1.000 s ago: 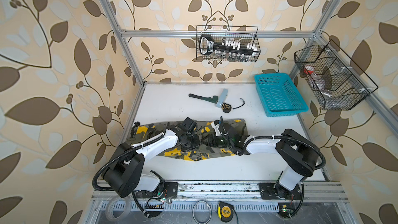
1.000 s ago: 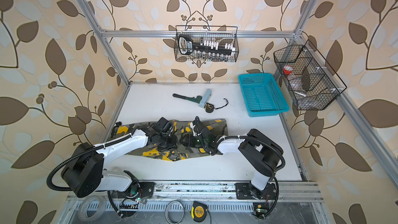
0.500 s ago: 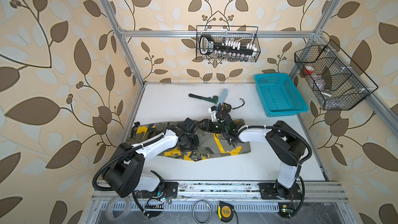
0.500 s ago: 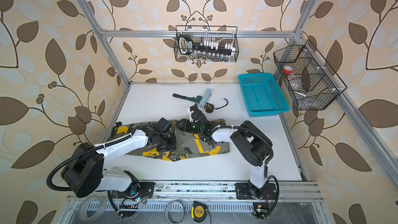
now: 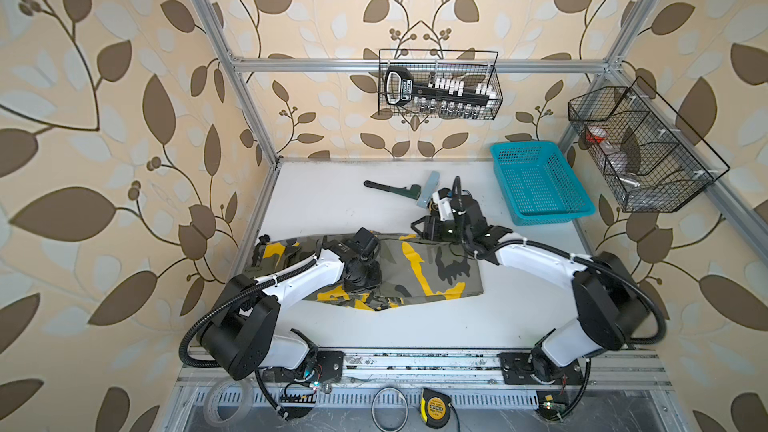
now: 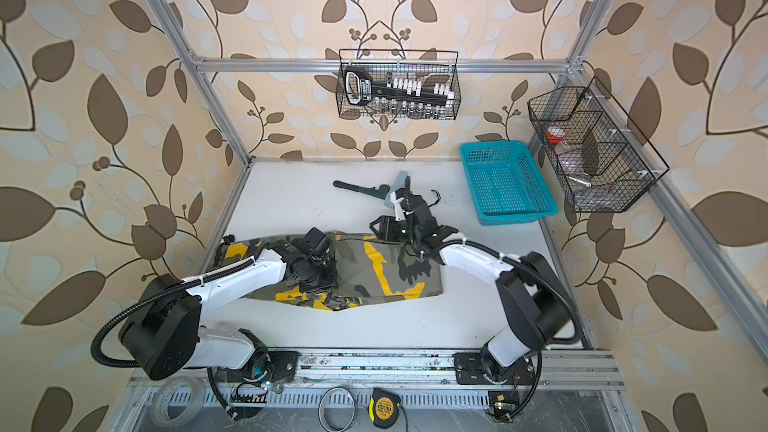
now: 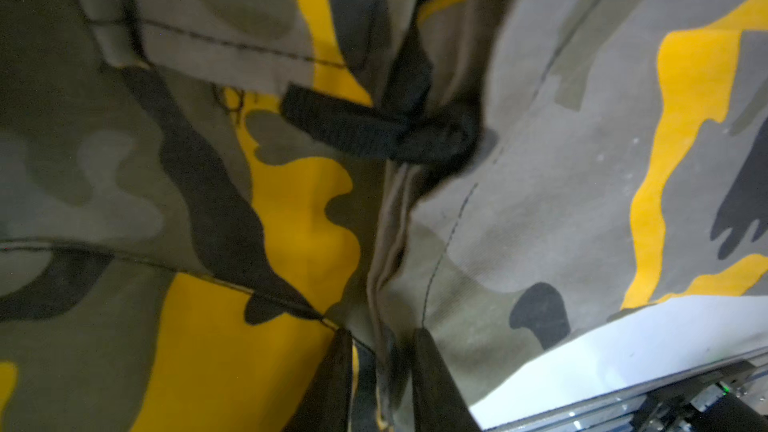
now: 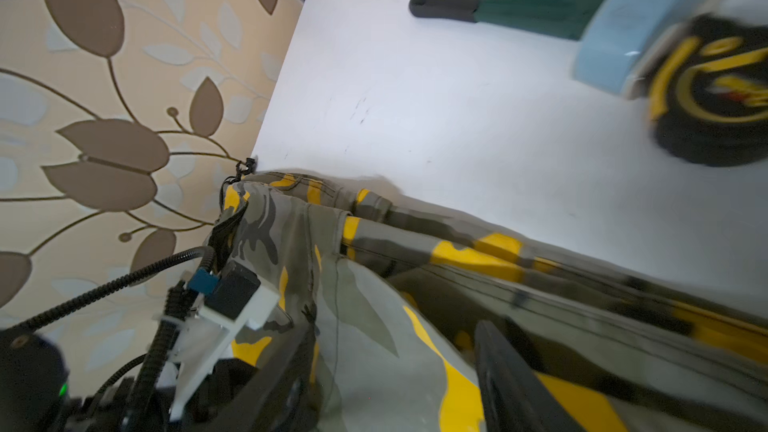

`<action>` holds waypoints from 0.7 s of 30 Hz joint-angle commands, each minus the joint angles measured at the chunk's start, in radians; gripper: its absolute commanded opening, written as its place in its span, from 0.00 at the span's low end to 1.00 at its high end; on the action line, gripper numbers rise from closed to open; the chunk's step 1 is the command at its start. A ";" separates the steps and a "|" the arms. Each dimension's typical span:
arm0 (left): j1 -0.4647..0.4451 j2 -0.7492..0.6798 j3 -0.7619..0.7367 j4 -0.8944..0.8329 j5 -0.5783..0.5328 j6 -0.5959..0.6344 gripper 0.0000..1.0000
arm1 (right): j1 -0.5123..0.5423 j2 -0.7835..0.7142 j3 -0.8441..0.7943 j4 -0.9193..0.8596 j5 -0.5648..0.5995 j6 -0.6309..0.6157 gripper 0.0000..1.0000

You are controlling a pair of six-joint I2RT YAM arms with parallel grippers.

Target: Fold and stack the trousers

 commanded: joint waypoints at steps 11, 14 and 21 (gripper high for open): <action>0.017 0.027 0.136 -0.110 -0.075 0.084 0.47 | -0.271 -0.235 -0.238 -0.315 -0.010 -0.232 0.52; 0.016 0.035 0.162 -0.122 -0.061 0.086 0.47 | -0.261 -0.173 -0.222 -0.233 -0.055 -0.212 0.42; -0.005 0.004 0.169 -0.086 0.009 0.059 0.47 | -0.213 -0.019 -0.170 -0.102 -0.102 -0.147 0.30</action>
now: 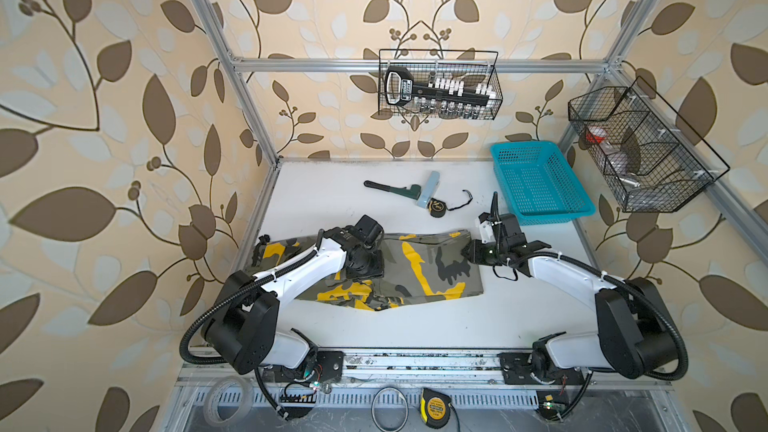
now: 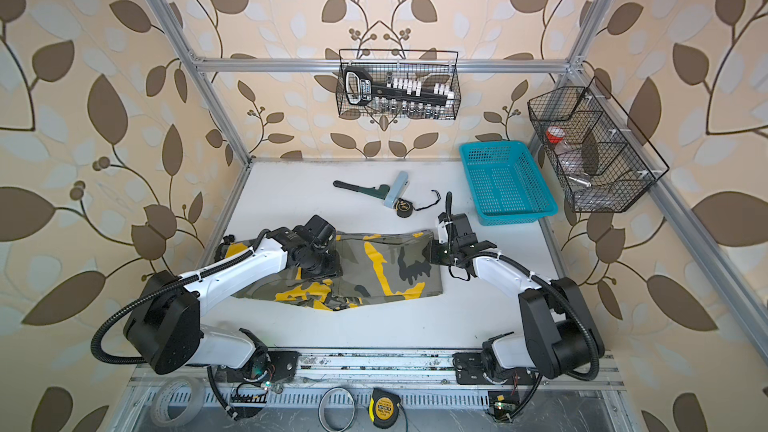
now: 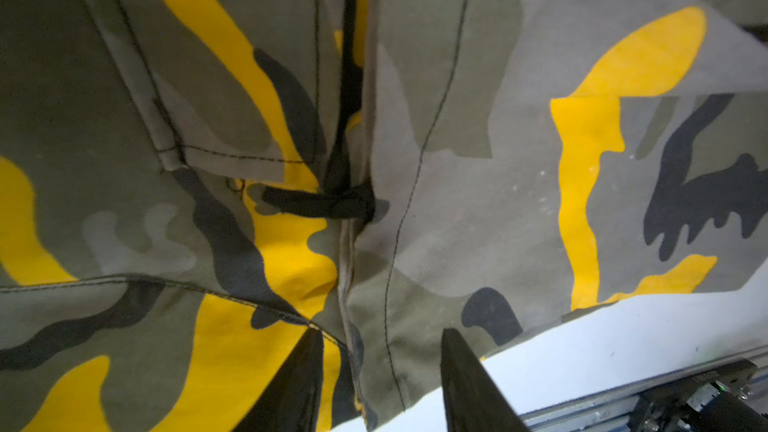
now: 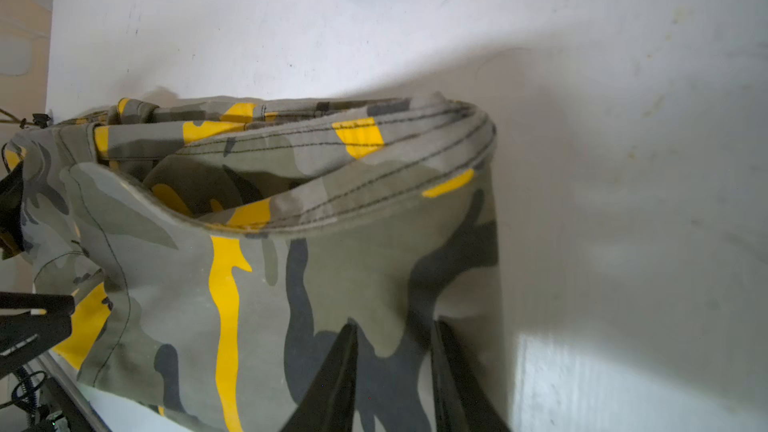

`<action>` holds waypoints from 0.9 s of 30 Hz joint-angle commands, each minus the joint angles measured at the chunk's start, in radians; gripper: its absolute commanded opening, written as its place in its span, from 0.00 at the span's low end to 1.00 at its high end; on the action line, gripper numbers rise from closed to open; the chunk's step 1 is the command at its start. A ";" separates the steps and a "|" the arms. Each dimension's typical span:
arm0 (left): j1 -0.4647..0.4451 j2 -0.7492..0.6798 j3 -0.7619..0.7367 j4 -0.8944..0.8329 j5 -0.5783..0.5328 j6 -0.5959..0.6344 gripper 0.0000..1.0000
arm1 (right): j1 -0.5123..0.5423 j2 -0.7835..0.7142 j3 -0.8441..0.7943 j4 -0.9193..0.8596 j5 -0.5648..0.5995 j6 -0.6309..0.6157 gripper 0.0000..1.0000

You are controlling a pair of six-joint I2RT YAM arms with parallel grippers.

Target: Fold and stack the trousers

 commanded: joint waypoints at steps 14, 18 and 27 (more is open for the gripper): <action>-0.049 0.193 -0.034 0.169 0.058 -0.013 0.44 | -0.018 0.274 0.193 0.214 -0.079 0.058 0.26; -0.047 0.253 -0.039 0.180 0.050 -0.002 0.43 | -0.042 0.328 0.217 0.213 -0.098 0.038 0.28; -0.047 0.279 -0.011 0.157 0.044 0.030 0.42 | -0.133 0.232 0.202 0.127 -0.092 -0.014 0.53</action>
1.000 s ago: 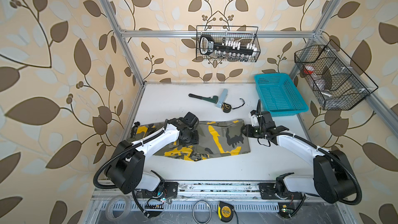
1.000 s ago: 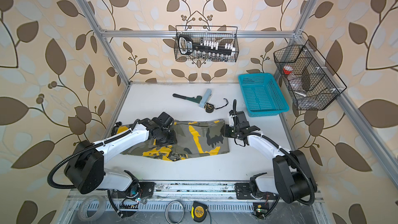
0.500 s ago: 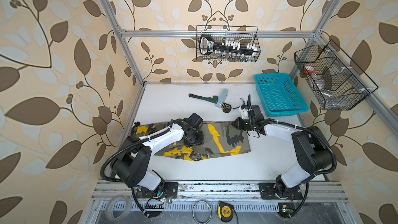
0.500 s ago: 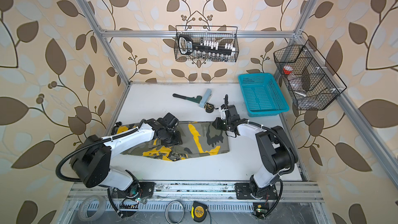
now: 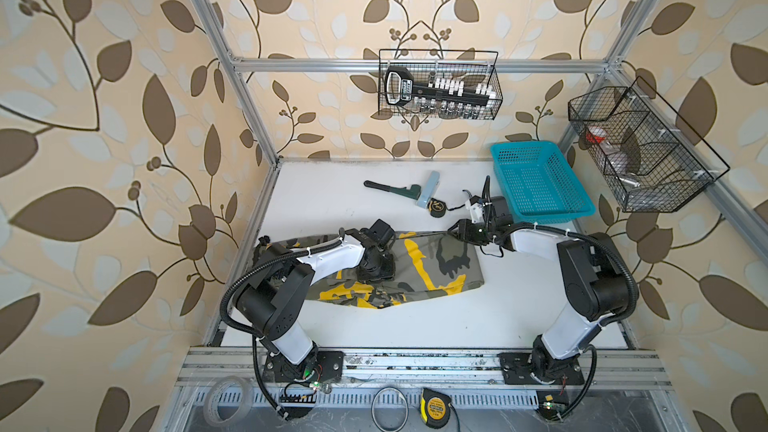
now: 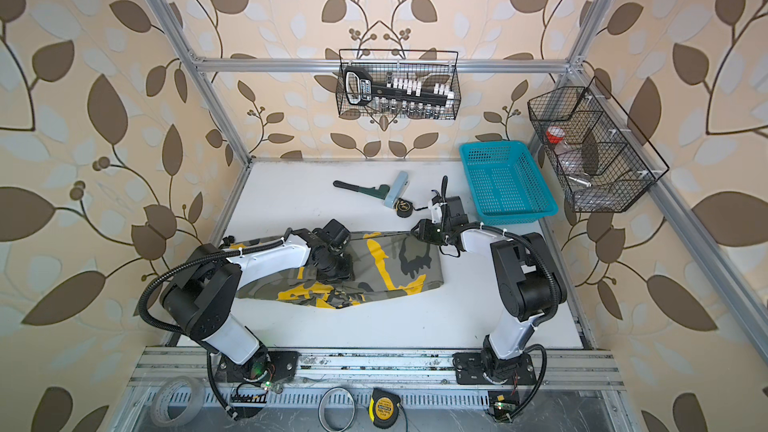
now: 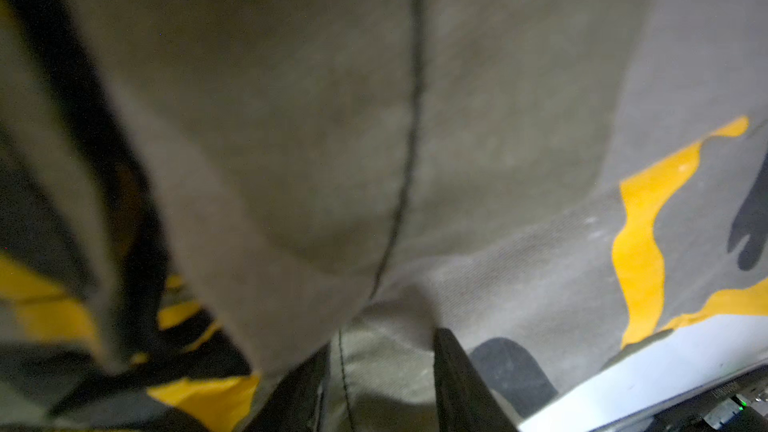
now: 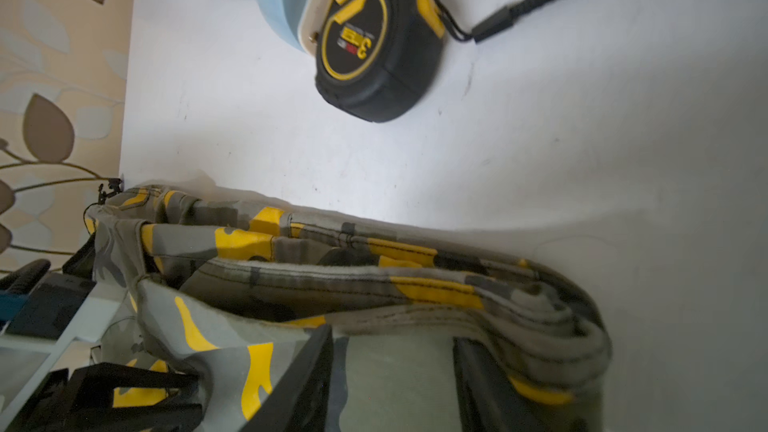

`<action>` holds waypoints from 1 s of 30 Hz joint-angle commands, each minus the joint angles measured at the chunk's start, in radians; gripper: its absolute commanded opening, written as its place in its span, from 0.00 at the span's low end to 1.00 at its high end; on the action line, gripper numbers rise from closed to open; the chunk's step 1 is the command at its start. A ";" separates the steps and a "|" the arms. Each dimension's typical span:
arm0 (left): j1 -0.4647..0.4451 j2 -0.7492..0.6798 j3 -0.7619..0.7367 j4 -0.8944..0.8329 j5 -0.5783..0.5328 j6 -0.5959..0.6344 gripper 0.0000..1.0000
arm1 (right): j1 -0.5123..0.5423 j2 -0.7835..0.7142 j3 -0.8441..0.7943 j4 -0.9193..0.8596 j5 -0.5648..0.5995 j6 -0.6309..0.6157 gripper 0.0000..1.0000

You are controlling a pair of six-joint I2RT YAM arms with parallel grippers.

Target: Fold and stack the trousers

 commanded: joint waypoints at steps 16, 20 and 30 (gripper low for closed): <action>0.028 -0.119 0.169 -0.217 -0.041 0.113 0.53 | -0.078 -0.252 -0.231 -0.198 0.068 -0.152 0.63; 0.085 -0.160 0.206 -0.278 -0.081 0.160 0.58 | -0.060 -0.245 -0.253 -0.196 0.058 -0.146 0.63; 0.247 -0.243 0.205 -0.332 -0.095 0.237 0.68 | -0.030 -0.176 -0.249 -0.169 -0.011 -0.151 0.33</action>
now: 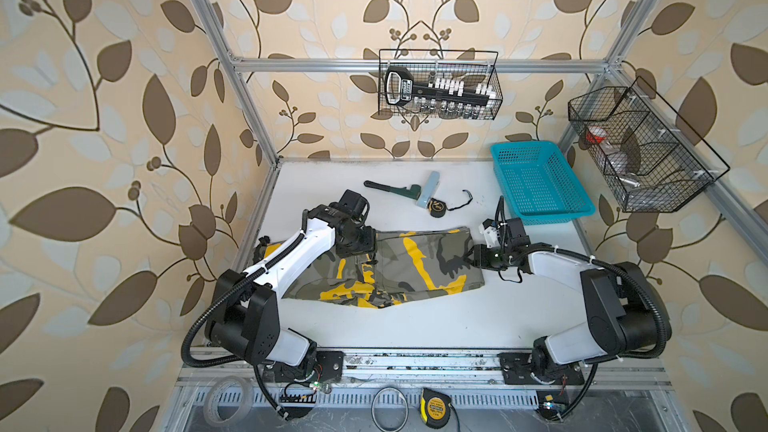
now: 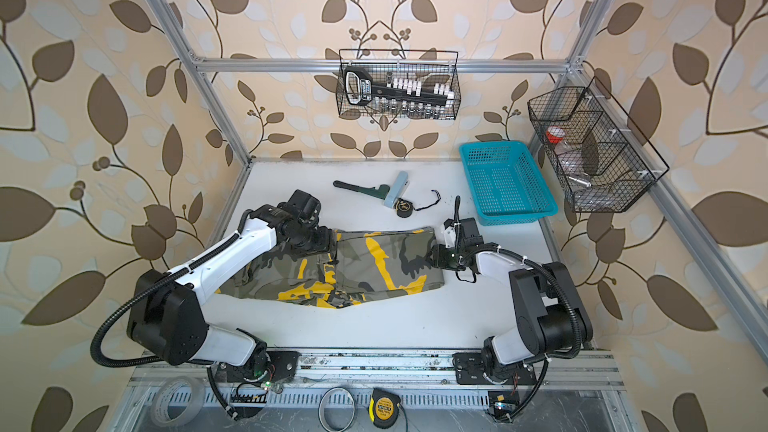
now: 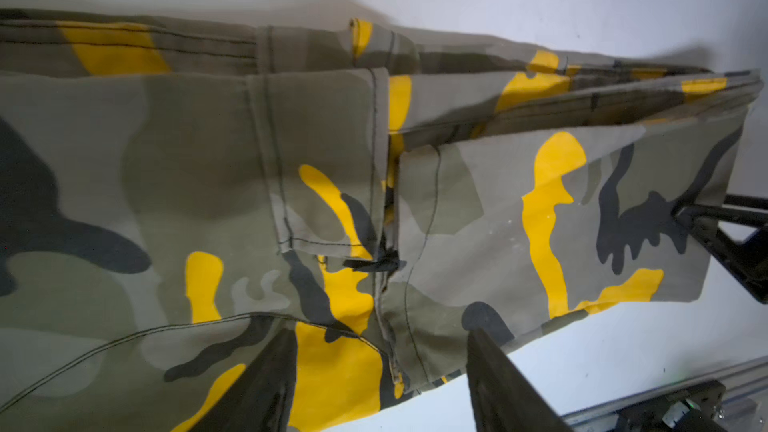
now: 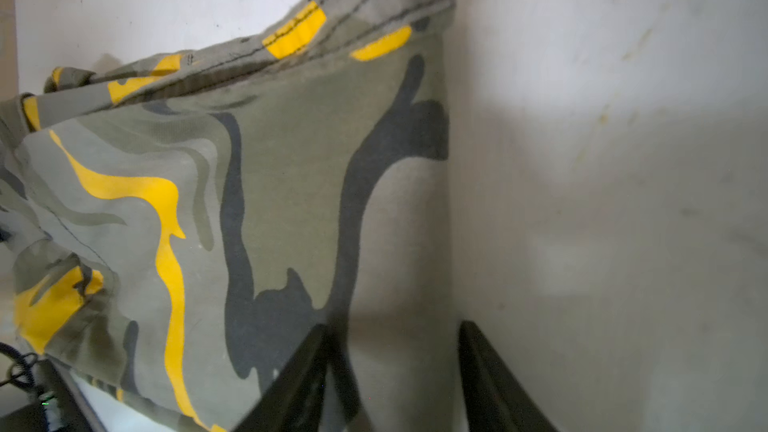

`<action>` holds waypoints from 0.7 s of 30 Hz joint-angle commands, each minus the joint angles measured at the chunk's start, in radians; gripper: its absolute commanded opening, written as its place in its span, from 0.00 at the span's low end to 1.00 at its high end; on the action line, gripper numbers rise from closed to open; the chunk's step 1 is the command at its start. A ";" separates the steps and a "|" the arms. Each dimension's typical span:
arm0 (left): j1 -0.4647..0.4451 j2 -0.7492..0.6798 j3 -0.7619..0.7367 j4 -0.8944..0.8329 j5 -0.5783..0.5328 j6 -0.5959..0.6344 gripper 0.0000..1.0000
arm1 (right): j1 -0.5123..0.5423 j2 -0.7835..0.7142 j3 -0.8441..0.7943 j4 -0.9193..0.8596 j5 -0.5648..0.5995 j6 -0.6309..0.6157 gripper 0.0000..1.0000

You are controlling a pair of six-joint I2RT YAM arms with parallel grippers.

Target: Fold and stack the trousers

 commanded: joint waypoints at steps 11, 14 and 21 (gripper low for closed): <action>0.182 -0.080 0.016 -0.108 -0.093 0.076 0.68 | -0.152 -0.389 0.062 -0.289 0.068 0.026 0.00; 0.223 -0.082 0.010 -0.116 -0.092 0.075 0.69 | -0.206 -0.459 0.117 -0.370 0.099 0.029 0.00; 0.257 -0.077 -0.020 -0.124 -0.144 0.044 0.68 | -0.340 -0.525 0.294 -0.506 0.136 0.043 0.00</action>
